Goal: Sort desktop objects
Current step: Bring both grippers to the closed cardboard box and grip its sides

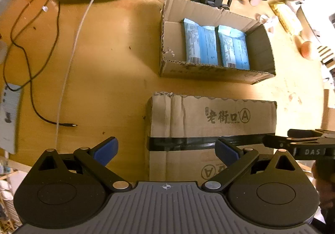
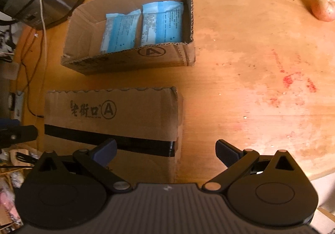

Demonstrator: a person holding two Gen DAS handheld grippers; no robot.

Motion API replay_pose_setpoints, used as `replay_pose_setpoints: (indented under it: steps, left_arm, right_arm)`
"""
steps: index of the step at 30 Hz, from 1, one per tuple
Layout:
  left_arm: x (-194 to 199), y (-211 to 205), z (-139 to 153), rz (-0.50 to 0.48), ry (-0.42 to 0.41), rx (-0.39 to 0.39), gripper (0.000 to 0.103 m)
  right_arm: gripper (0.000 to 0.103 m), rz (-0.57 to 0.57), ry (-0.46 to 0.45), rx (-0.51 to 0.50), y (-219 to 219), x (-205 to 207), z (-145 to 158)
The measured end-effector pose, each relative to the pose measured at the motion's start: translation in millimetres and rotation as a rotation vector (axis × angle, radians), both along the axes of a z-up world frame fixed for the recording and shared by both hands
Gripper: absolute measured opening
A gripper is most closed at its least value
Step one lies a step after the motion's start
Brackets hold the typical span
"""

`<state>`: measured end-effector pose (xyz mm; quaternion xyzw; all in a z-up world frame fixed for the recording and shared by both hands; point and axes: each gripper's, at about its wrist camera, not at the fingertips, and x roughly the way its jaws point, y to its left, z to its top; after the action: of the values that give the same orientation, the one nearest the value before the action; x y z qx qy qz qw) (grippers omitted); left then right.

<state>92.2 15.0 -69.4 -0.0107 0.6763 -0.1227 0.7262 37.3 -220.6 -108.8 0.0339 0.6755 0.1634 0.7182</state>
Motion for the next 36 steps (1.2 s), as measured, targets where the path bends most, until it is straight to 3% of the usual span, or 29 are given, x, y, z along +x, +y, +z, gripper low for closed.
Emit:
replay_pose_setpoints:
  steps: [14, 23, 34, 36]
  left_arm:
    - [2, 58, -42, 0.032, -0.005, -0.348, 0.101]
    - [2, 75, -67, -0.007, 0.029, -0.493, 0.101]
    - [3, 79, -80, -0.020, 0.056, -0.531, 0.101]
    - [4, 79, -80, -0.026, 0.065, -0.527, 0.087]
  right_arm:
    - [0.103, 0.012, -0.012, 0.246, -31, 2, -24]
    - [0.103, -0.028, 0.021, 0.395, -51, -1, -47]
    - [0.099, -0.073, 0.029, 0.426, -61, -1, -53]
    - [0.092, -0.073, 0.024, 0.423, -62, -2, -52]
